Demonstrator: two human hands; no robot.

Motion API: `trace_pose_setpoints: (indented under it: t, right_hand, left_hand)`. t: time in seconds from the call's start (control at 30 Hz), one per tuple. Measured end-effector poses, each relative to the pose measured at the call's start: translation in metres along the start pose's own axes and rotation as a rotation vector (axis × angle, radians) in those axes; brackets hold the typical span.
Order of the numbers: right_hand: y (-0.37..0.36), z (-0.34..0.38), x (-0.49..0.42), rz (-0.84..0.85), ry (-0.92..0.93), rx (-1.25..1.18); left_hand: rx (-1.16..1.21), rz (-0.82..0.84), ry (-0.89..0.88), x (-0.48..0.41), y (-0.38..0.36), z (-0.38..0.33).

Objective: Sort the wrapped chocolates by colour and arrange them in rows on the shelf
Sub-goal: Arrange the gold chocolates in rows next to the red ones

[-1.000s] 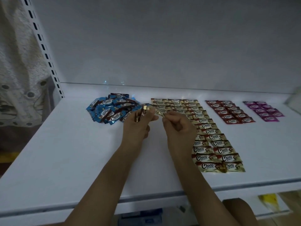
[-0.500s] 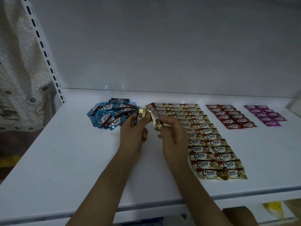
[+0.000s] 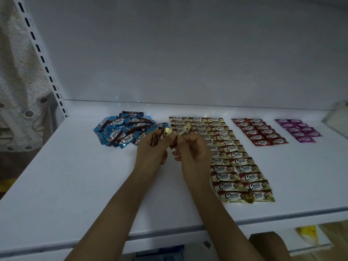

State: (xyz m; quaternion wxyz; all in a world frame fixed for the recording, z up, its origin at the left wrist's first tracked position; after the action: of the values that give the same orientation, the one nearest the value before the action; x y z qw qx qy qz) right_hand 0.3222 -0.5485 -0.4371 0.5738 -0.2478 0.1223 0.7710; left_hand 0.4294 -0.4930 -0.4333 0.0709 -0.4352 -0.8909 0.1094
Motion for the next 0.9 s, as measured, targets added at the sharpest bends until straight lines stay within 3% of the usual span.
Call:
trace_pose_setpoints:
  t: [0.17, 0.43, 0.63, 0.7, 0.77, 0.9]
  right_hand:
    - [0.005, -0.006, -0.003, -0.062, -0.065, 0.029]
    - [0.002, 0.002, 0.002, 0.026, 0.229, 0.418]
    - [-0.005, -0.001, 0.002, 0.113, 0.304, 0.725]
    - [-0.008, 0.001, 0.004, 0.100, 0.335, 0.913]
    - [-0.011, 0.005, 0.006, 0.102, 0.398, 1.079]
    - [-0.011, 0.002, 0.006, 0.145, 0.347, 1.105]
  left_hand:
    - [-0.053, 0.038, 0.007, 0.000, -0.002, 0.002]
    - [-0.099, -0.033, -0.089, 0.003, -0.001, 0.001]
    - [-0.118, -0.173, -0.081, -0.002, 0.008, 0.008]
    - [-0.229, -0.222, -0.123, -0.001, 0.007, 0.009]
    - [-0.490, -0.251, -0.166, 0.001, 0.001, 0.011]
    - [-0.812, -0.269, -0.189, -0.001, -0.008, 0.012]
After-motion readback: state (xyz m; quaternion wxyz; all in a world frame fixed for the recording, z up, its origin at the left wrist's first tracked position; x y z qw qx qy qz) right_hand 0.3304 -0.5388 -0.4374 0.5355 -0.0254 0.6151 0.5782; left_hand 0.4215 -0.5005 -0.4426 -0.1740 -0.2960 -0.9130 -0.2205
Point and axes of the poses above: each hand's wrist, its own x-axis away from the middle knuckle, its own y-axis out of the back of the hand, z = x × y, the point moved 5 cm from there along -x, towards the middle knuckle, and after that the axes turned 7 degrees about y, right-handed, at the moved point
